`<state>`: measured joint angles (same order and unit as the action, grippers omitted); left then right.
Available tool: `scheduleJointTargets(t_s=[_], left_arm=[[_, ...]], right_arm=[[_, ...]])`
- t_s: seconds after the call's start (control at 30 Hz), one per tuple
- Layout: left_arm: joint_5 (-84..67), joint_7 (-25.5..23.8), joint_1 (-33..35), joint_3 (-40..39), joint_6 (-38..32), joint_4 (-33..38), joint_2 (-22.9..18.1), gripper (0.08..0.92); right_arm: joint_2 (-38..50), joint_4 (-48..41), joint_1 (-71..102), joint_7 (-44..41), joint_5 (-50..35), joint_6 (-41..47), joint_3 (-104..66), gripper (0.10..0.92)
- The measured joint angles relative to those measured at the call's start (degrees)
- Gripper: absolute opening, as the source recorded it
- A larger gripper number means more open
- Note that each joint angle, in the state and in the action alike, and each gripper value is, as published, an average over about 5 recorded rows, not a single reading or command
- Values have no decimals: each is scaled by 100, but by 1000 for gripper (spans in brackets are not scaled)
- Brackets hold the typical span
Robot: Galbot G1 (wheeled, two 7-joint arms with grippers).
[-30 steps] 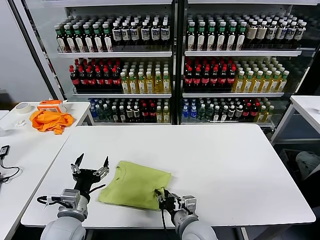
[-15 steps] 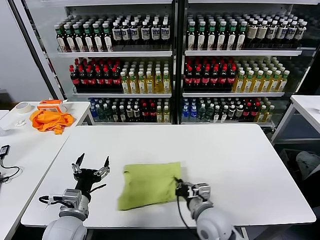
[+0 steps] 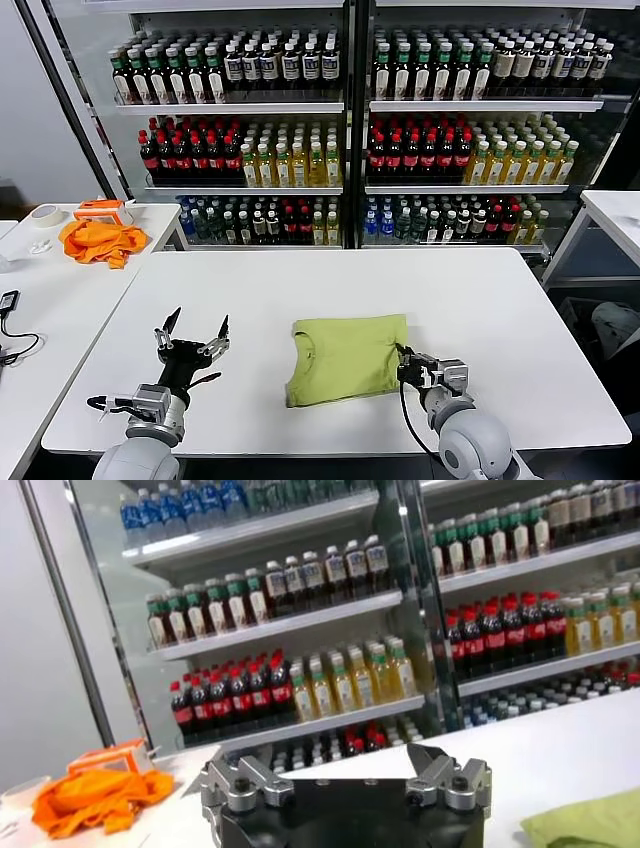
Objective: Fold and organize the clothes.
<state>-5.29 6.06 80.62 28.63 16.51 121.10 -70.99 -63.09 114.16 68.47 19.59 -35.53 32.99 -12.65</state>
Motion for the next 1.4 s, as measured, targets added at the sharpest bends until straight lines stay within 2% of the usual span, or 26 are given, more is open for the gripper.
scheduleJointTargets(t_s=[0.37, 0.73, 0.83, 1.4], left_arm=[[22, -129, -5, 6, -273, -91, 25, 823], [-26, -346, -192, -188, -773, -300, -37, 823], [-44, -409, -260, -249, -923, -356, -14, 823], [-112, -631, -395, -250, -1424, -552, 36, 823]], right_arm=[[-13, 432, 390, -150, 449, -63, -430, 424], [156, 615, 623, -570, 1349, -790, -1403, 742], [160, 588, 647, -675, 1523, -993, -1629, 802], [6, 327, 603, -991, 2150, -1550, -1956, 823]])
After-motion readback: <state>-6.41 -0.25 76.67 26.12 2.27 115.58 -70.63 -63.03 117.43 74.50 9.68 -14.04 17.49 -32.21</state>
